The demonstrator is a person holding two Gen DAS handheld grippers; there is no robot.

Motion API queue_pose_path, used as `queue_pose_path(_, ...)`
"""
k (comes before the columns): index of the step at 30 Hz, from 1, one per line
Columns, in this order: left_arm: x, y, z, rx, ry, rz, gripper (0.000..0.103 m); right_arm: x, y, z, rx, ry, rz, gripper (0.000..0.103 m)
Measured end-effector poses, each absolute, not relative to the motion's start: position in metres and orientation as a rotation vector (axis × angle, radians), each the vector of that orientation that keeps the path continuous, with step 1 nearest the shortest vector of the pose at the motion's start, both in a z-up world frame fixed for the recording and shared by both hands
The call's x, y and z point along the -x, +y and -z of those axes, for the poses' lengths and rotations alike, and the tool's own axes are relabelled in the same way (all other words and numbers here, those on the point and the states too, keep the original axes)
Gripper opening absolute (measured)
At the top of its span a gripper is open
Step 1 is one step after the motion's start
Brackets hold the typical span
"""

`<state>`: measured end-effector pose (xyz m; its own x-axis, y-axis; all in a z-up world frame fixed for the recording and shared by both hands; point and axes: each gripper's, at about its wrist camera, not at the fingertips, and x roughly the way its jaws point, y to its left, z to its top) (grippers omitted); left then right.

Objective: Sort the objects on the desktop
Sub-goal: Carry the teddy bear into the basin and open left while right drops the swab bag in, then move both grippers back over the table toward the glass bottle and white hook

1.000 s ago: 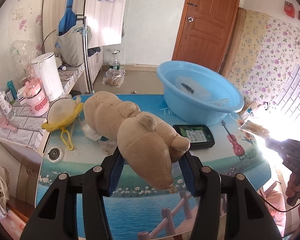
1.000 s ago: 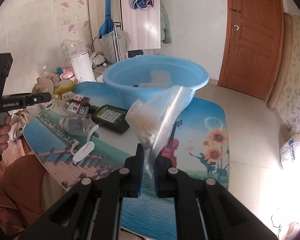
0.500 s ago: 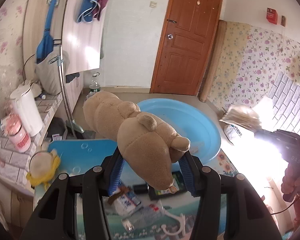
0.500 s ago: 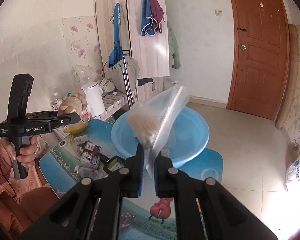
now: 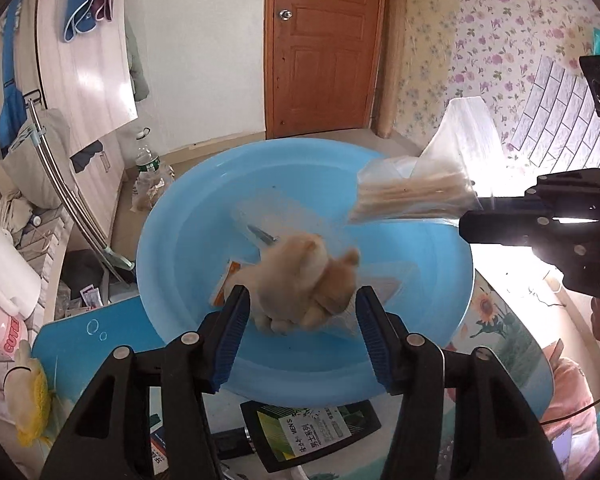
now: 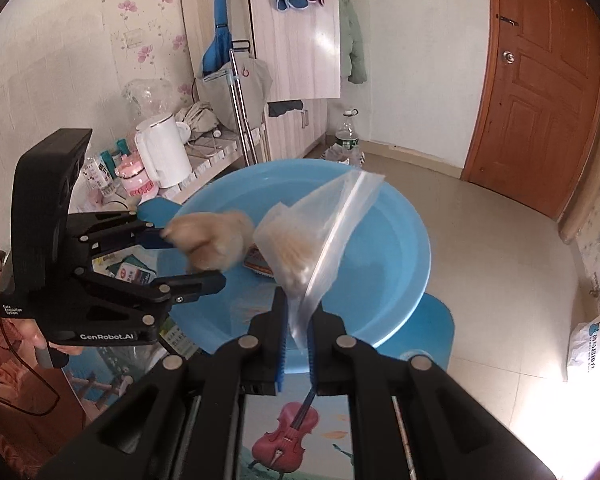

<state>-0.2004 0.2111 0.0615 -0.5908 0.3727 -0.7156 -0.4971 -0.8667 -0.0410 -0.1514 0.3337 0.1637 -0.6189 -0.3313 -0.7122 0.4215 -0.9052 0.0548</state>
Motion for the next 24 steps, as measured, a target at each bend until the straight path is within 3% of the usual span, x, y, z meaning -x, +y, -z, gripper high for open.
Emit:
queue_pose_path(4,0.195,0.209,-0.067,1.004,0.243,-2.442,0.078,0.155,0.330,-0.162,-1.059,0.149,2.504,0.009)
queue_pose_path(8,0.181,0.195,-0.080,0.961,0.208,-2.467,0.088,0.159,0.316,-0.160,-1.045,0.174,2.485,0.012)
queue_pose_path(10,0.175,0.186,-0.084,0.962,0.198,-2.478,0.090,0.160,0.306,-0.159,-1.053,0.192,2.456,0.019)
queue_pose_path(12,0.169,0.175,-0.085,0.972,0.188,-2.496,0.090,0.156,0.300,-0.158,-1.045,0.184,2.431,0.034)
queue_pose_path(15,0.162,0.161,-0.087,0.992,0.153,-2.524,0.090,0.146,0.297,-0.157,-1.051,0.180,2.429,0.049)
queue_pose_path(24,0.140,0.126,-0.087,1.032,0.062,-2.564,0.091,0.092,0.327,-0.169,-1.044,0.056,2.547,0.050)
